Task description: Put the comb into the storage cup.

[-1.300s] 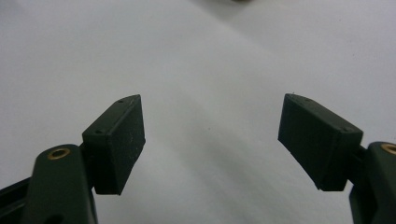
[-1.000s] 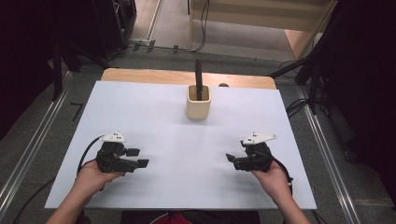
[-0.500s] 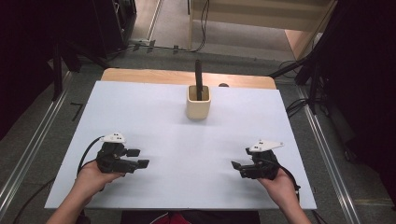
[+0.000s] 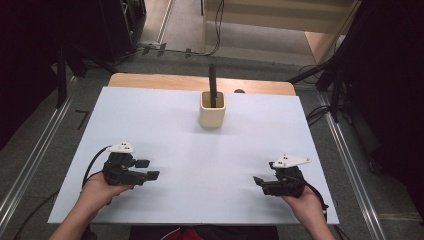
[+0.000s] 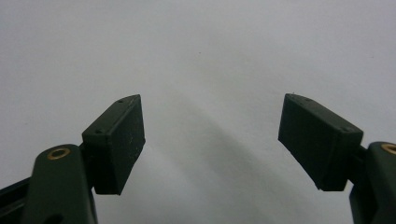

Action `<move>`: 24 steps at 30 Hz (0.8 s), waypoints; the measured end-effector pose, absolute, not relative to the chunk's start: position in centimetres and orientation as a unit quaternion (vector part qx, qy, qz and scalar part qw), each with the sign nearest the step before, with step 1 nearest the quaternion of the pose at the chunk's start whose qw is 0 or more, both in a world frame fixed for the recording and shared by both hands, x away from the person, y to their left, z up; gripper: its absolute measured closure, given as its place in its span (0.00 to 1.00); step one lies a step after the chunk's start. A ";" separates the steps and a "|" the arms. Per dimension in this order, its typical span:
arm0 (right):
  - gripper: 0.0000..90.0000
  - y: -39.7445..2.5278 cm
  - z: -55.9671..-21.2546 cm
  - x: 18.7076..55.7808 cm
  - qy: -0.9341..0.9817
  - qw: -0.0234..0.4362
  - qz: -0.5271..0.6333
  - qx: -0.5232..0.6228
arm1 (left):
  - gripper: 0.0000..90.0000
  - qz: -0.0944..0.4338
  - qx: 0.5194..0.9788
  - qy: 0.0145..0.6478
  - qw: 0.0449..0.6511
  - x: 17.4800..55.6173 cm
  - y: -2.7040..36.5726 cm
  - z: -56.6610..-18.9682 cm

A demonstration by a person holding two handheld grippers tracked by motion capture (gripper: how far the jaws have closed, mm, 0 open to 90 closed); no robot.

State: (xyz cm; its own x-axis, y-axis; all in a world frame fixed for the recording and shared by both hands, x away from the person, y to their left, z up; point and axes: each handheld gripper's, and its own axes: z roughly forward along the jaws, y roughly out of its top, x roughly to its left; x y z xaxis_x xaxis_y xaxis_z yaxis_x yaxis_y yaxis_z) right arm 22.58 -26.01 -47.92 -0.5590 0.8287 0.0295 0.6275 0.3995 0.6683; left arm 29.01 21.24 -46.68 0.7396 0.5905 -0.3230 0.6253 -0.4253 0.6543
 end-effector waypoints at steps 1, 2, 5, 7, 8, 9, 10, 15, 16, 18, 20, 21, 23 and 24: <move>0.23 -26.0 -47.9 22.6 0.822 0.157 0.322 0.443 | 0.38 -0.022 0.844 0.360 0.398 29.0 21.2 -46.7; 0.23 -26.0 -48.0 22.6 0.822 0.157 0.321 0.443 | 0.38 -0.023 0.844 0.360 0.397 29.0 21.2 -46.7; 0.23 -26.0 -48.0 22.6 0.823 0.157 0.321 0.443 | 0.38 -0.023 0.844 0.360 0.396 29.0 21.2 -46.7; 0.23 -26.0 -48.0 22.6 0.822 0.157 0.319 0.444 | 0.38 -0.023 0.844 0.360 0.397 29.0 21.2 -46.7; 0.23 -26.0 -48.0 22.7 0.823 0.157 0.318 0.443 | 0.38 -0.023 0.844 0.360 0.397 29.0 21.2 -46.7; 0.23 -26.0 -48.0 22.7 0.824 0.158 0.317 0.442 | 0.38 -0.023 0.844 0.360 0.397 29.0 21.2 -46.7; 0.23 -26.0 -48.0 22.7 0.823 0.158 0.318 0.443 | 0.38 -0.023 0.844 0.360 0.397 29.0 21.2 -46.7; 0.23 -26.0 -48.1 22.7 0.823 0.157 0.317 0.444 | 0.38 -0.022 0.844 0.360 0.397 29.0 21.2 -46.7; 0.23 -26.0 -48.1 22.7 0.823 0.158 0.316 0.444 | 0.38 -0.022 0.844 0.360 0.396 29.0 21.3 -46.7; 0.23 -26.0 -48.1 22.7 0.823 0.156 0.316 0.446 | 0.38 -0.023 0.844 0.360 0.396 29.0 21.2 -46.7; 0.23 -26.0 -48.1 22.7 0.823 0.156 0.317 0.445 | 0.38 -0.023 0.844 0.360 0.396 29.0 21.2 -46.7; 0.23 -26.0 -48.1 22.7 0.823 0.156 0.317 0.445 | 0.38 -0.023 0.845 0.359 0.396 29.0 21.2 -46.7; 0.23 -26.0 -48.2 22.7 0.823 0.155 0.317 0.445 | 0.38 -0.022 0.844 0.360 0.397 29.0 21.2 -46.7; 0.23 -25.9 -48.2 22.7 0.823 0.154 0.317 0.445 | 0.38 -0.021 0.845 0.359 0.396 29.0 21.3 -46.7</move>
